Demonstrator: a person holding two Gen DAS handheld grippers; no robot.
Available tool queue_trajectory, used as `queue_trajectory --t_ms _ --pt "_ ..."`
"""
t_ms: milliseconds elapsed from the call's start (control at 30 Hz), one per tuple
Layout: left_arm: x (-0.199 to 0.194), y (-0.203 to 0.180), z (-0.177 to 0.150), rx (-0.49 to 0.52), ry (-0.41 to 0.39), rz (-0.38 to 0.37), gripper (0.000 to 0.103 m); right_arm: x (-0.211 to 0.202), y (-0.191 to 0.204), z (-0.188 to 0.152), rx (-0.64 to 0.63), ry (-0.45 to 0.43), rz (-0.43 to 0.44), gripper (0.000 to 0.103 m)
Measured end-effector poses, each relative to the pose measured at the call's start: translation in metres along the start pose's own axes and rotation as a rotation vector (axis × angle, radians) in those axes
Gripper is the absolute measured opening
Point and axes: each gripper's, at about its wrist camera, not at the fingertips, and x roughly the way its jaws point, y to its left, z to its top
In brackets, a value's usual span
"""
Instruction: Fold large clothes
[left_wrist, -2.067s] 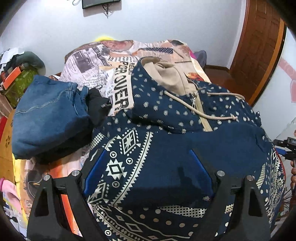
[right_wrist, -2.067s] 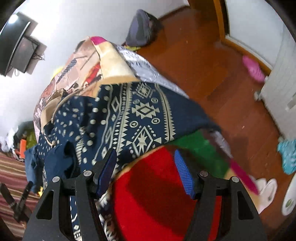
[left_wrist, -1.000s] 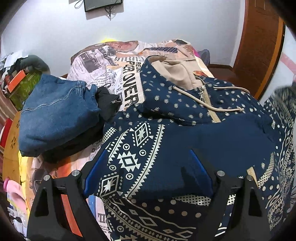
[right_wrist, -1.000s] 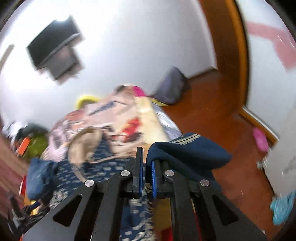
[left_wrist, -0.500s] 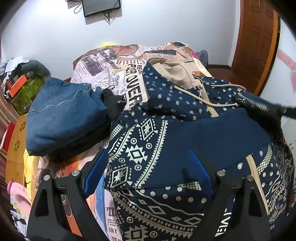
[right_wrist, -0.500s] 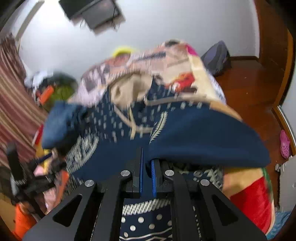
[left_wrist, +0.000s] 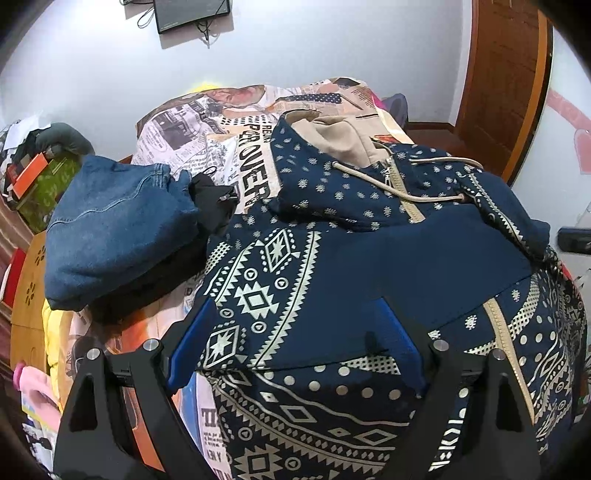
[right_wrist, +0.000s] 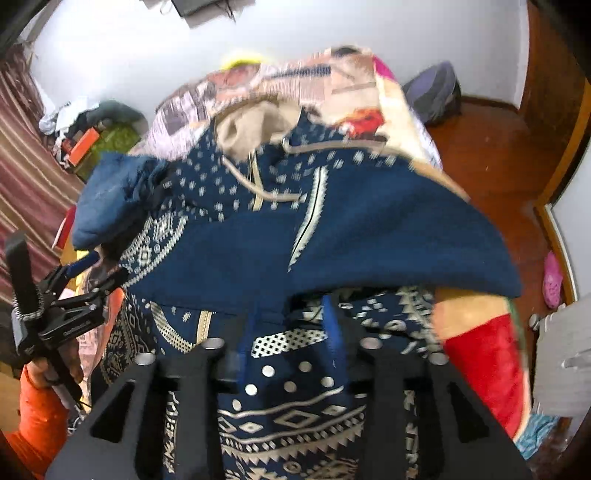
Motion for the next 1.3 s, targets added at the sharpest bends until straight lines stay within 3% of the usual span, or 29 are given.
queue_trajectory --t_ms 33,167,267,333,400,633,867,1067,1200,1267,1300 --pt "0.000 -0.001 0.001 0.001 -0.001 -0.002 0.088 -0.004 0.000 -0.001 0.002 -0.018 -0.004 0.047" --pt "0.001 -0.006 0.005 0.005 -0.004 -0.007 0.088 -0.032 -0.017 -0.001 0.059 -0.114 -0.038 0.048" --pt "0.001 -0.011 0.008 0.009 -0.008 -0.009 0.088 -0.048 -0.043 0.003 0.166 -0.187 -0.085 0.050" --pt "0.001 -0.013 0.009 0.012 -0.009 -0.010 0.088 -0.051 -0.064 0.004 0.247 -0.213 -0.120 0.061" --pt "0.002 -0.015 0.009 0.015 -0.009 -0.012 0.088 -0.050 -0.082 0.005 0.320 -0.225 -0.127 0.061" --pt "0.008 -0.020 0.008 0.017 0.010 -0.007 0.088 -0.015 -0.130 0.000 0.502 -0.156 -0.105 0.062" --pt "0.014 -0.021 0.010 0.008 0.024 -0.002 0.088 0.036 -0.159 -0.014 0.645 -0.028 0.033 0.062" --pt "0.019 -0.019 0.010 0.000 0.029 0.003 0.088 0.056 -0.176 -0.012 0.750 -0.024 0.105 0.062" --pt "0.020 -0.017 0.011 -0.008 0.030 0.005 0.088 0.062 -0.182 -0.007 0.757 -0.040 0.111 0.062" --pt "0.021 -0.016 0.011 -0.011 0.028 0.008 0.088 0.061 -0.178 -0.003 0.723 -0.049 0.075 0.056" --pt "0.020 -0.015 0.011 -0.013 0.027 0.010 0.088 0.061 -0.176 -0.001 0.703 -0.050 0.055 0.043"
